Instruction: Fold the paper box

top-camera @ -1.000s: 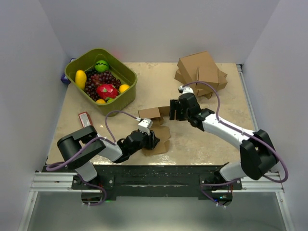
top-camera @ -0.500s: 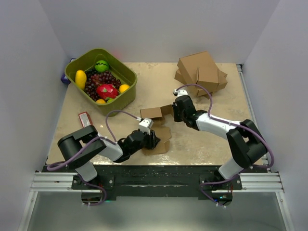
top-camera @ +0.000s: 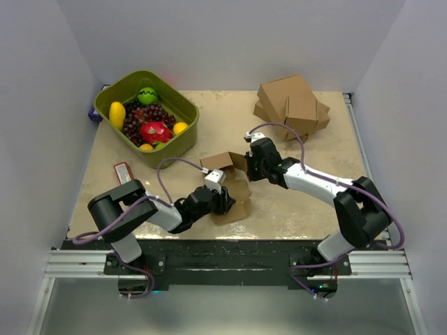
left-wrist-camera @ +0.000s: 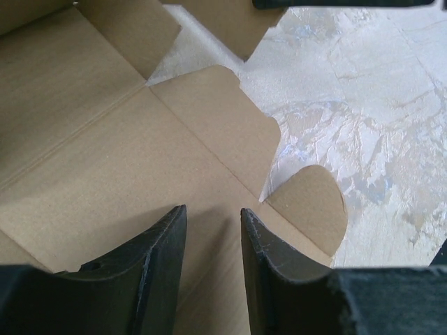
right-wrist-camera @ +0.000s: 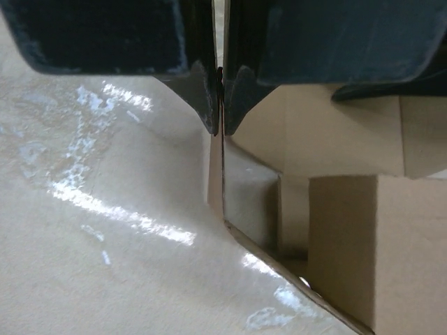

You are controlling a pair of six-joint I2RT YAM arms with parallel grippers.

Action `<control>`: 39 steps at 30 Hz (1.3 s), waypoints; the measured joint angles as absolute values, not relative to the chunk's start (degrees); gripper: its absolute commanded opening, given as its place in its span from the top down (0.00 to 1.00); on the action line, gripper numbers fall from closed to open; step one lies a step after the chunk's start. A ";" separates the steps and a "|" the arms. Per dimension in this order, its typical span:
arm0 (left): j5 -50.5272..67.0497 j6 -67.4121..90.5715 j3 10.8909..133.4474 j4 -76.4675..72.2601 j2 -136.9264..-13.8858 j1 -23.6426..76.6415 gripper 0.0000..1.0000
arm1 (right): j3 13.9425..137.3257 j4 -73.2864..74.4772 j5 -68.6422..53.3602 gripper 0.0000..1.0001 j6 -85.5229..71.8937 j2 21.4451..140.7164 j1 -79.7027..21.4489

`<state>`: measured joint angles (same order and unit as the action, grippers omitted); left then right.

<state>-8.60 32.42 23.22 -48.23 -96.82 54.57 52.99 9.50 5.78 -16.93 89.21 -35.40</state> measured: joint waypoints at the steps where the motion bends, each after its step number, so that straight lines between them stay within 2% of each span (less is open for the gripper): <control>1: -8.54 32.42 23.46 -48.18 -97.01 54.57 0.58 | 53.34 10.35 5.74 1.00 -17.08 88.95 -36.10; 12: -8.27 32.42 24.38 -47.77 -97.67 54.57 0.59 | 56.77 16.88 5.43 0.99 -19.33 88.73 -40.80; 17: -8.14 32.40 24.38 -47.81 -97.67 54.57 0.57 | 56.60 16.56 6.20 0.95 -21.10 88.75 -43.03; 20: -7.84 32.29 24.38 -47.86 -97.58 54.57 0.52 | 55.83 15.68 6.57 0.84 -22.46 88.77 -44.60; 22: -7.16 31.94 24.34 -47.51 -97.06 54.57 0.46 | 55.44 15.79 6.50 0.67 -23.42 88.77 -44.86; 24: -6.37 31.77 23.99 -46.68 -95.98 54.57 0.40 | 55.22 16.21 6.42 0.59 -24.32 88.77 -44.97; 25: -5.93 31.55 23.86 -45.74 -95.09 54.57 0.34 | 55.20 16.40 6.35 0.51 -24.56 88.75 -45.01; 26: -5.56 31.20 23.75 -44.31 -94.00 54.57 0.31 | 55.20 16.69 6.37 0.46 -24.71 88.66 -45.01; 27: -5.17 30.70 23.62 -42.94 -92.92 54.57 0.28 | 55.20 17.04 6.42 0.36 -25.04 88.44 -45.01; 28: -4.75 30.41 23.62 -41.10 -91.64 54.57 0.24 | 55.22 17.45 6.48 0.31 -25.19 88.03 -45.01; 30: -4.19 29.98 23.59 -37.28 -88.84 54.57 0.21 | 55.29 18.87 6.55 0.22 -25.41 86.48 -45.01; 34: -3.18 28.88 23.64 -29.61 -81.67 54.57 0.16 | 56.25 21.67 6.39 0.17 -25.28 81.12 -44.69; 39: -1.89 27.88 23.90 -20.03 -70.83 54.57 0.14 | 57.52 21.78 4.49 0.20 -24.93 73.32 -41.06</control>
<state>-1.89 27.88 23.90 -20.03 -70.83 54.57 57.52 21.78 4.49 -24.93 73.32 -41.06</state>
